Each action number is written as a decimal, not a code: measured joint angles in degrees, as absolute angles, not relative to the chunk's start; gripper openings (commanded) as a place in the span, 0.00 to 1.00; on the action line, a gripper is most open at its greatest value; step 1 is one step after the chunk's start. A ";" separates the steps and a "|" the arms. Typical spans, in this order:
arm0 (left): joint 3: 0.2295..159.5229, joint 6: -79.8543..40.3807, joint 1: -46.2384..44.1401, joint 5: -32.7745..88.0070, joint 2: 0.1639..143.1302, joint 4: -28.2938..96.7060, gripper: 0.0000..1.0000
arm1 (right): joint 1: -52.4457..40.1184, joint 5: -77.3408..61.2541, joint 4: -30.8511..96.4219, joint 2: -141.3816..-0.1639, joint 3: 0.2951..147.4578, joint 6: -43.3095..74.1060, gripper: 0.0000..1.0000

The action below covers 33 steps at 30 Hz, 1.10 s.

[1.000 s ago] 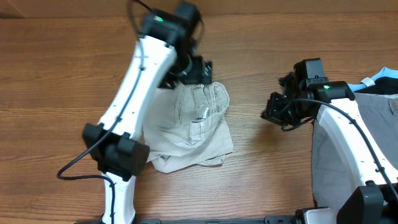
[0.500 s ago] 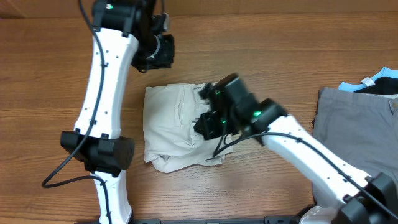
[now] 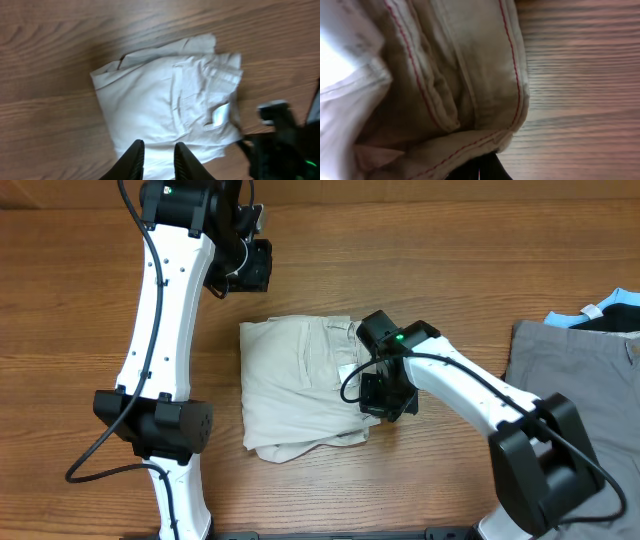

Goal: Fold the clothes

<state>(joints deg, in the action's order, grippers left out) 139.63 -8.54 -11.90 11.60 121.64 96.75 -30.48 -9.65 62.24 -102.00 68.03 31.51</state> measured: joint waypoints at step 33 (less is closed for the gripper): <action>105.12 5.93 -22.28 28.60 121.49 64.45 0.41 | -28.60 -6.09 65.10 -105.08 67.77 36.69 0.04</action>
<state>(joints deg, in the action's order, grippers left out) 105.12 5.93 -22.28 28.60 121.49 64.45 -28.60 -6.09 65.10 -105.08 67.77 36.69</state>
